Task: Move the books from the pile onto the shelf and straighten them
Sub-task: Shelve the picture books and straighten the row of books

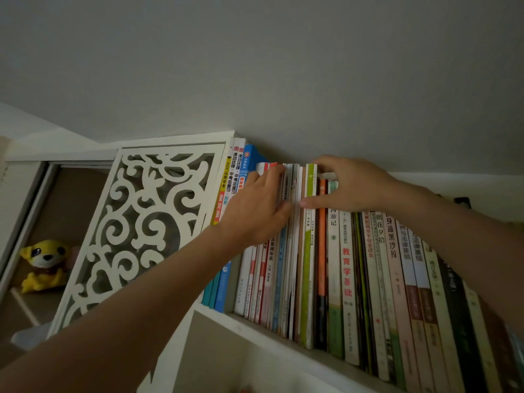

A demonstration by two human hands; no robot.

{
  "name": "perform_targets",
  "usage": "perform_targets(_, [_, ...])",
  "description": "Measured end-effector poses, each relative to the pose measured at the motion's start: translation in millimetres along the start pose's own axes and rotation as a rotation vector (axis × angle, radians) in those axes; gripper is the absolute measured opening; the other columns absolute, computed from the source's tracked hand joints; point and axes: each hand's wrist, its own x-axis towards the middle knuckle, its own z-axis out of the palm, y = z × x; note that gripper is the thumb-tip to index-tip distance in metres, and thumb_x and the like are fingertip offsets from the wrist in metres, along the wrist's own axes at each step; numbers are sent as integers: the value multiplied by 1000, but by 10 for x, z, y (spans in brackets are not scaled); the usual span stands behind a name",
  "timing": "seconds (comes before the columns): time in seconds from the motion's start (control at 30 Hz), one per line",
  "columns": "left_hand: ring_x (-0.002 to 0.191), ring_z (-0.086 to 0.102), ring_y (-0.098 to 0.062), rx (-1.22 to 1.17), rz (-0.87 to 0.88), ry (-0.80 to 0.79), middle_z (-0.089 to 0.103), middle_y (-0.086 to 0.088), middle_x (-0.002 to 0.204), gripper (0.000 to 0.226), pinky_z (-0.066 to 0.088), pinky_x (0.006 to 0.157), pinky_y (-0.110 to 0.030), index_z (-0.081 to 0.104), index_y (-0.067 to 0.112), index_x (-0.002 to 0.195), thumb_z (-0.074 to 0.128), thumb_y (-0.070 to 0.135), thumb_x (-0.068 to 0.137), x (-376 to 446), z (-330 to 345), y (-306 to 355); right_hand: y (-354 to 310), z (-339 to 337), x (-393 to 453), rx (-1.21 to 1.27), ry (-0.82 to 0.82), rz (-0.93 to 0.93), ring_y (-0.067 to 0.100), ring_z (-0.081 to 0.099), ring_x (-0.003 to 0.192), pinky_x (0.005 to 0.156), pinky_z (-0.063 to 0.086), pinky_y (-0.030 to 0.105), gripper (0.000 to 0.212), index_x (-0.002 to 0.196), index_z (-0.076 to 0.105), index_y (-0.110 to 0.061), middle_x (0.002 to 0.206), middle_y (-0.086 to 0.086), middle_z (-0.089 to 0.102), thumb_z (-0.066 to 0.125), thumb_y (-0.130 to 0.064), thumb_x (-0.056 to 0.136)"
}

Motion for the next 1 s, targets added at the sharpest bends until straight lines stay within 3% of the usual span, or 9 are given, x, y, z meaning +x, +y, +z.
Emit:
perform_targets(0.13, [102,58,-15,-123,-17,-104,55,-4,122,55,53,85,-30,31,21,137,59,27,90,46,-118,-57,-107,-4,167,2,-113,33,25,48,129,102,44,47,85,144,19,-52,149,0,42,56,-77,72])
perform_targets(0.27, [95,64,-13,-118,20,-136,58,2,116,51,55,76,-24,35,24,133,62,22,89,73,-174,-119,-202,86,293,-118,-22,48,27,59,102,80,51,37,50,137,34,-52,126,8,50,33,-68,90])
perform_targets(0.37, [94,62,-11,-122,47,-79,53,6,116,47,53,71,-19,41,26,124,67,21,85,77,-184,-118,-196,168,277,-149,58,57,27,57,103,74,44,33,48,136,37,-50,122,8,49,32,-67,91])
perform_targets(0.5, [102,59,-14,-153,56,2,45,2,126,54,58,79,-29,43,23,125,72,17,80,25,-211,-90,-195,134,313,-108,0,64,28,56,104,74,43,34,49,137,36,-47,123,10,48,35,-65,92])
perform_targets(0.6, [107,60,-14,-382,-58,101,44,4,131,79,58,83,-31,26,30,138,72,7,78,-131,-149,17,-207,139,301,-91,-17,71,30,54,111,76,42,33,50,139,35,-46,129,11,45,35,-63,93])
perform_targets(0.67, [97,66,-10,-606,-276,177,51,6,127,83,59,79,-30,20,38,140,70,9,81,-356,22,82,-207,147,294,-90,-14,75,31,55,110,74,42,33,49,139,33,-47,132,12,43,34,-63,93])
perform_targets(0.73, [95,61,-6,-522,-434,189,52,12,118,57,56,86,-30,34,28,133,67,23,86,-630,220,145,-204,155,285,-102,-21,81,31,57,106,74,45,34,49,140,31,-49,133,13,42,33,-64,93])
perform_targets(0.83, [96,49,-5,-348,-439,212,44,10,111,16,48,89,-21,44,25,104,55,31,94,-866,419,213,-206,164,286,-114,-26,92,32,56,109,83,50,39,52,141,28,-49,136,13,41,31,-65,92])
perform_targets(1.0, [87,57,-12,-407,-432,231,51,9,101,5,52,69,-23,36,29,96,37,29,101,-837,276,295,-220,40,244,-52,-131,87,28,56,104,74,49,35,70,141,26,-50,133,10,40,56,-67,80])
